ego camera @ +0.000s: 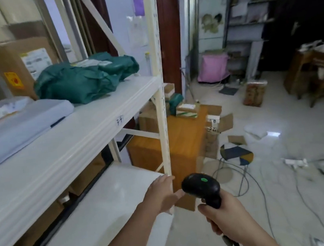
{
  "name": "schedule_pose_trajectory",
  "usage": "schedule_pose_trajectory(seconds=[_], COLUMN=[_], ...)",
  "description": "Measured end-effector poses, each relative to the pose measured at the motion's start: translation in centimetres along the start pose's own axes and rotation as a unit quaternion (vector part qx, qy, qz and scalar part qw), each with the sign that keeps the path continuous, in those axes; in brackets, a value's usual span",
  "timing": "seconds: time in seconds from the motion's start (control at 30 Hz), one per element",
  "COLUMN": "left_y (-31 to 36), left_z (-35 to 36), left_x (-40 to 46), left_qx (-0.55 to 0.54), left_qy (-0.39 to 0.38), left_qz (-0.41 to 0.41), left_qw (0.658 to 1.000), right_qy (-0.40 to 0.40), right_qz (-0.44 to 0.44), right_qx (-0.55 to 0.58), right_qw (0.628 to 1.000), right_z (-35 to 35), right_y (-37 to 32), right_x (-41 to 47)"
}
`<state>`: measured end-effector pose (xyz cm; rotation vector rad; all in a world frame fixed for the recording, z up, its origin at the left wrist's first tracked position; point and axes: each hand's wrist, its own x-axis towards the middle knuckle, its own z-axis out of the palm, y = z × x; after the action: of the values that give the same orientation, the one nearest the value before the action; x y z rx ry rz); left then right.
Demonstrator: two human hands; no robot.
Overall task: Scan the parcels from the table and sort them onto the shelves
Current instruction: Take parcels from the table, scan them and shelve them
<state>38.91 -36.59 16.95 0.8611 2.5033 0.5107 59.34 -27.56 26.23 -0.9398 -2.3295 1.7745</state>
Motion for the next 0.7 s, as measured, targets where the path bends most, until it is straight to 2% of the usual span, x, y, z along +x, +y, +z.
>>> schedule_pose_trajectory(seconds=[0.13, 0.53, 0.7], left_y=[4.4, 12.0, 15.6], left_z=[-0.7, -3.8, -4.0], left_x=[6.2, 27.1, 34.9], left_qx=[0.012, 0.075, 0.085], left_qy=[-0.025, -0.081, -0.075], left_qz=[0.028, 0.120, 0.131], left_qw=[0.999, 0.987, 0.985], right_qy=[0.044, 0.134, 0.148], right_qz=[0.011, 0.019, 0.015], right_qx=[0.011, 0.028, 0.038], right_qw=[0.999, 0.990, 0.988], right_z=[-4.0, -11.7, -15.7], right_y=[-0.5, -3.0, -3.0], right_x=[4.7, 21.8, 28.8])
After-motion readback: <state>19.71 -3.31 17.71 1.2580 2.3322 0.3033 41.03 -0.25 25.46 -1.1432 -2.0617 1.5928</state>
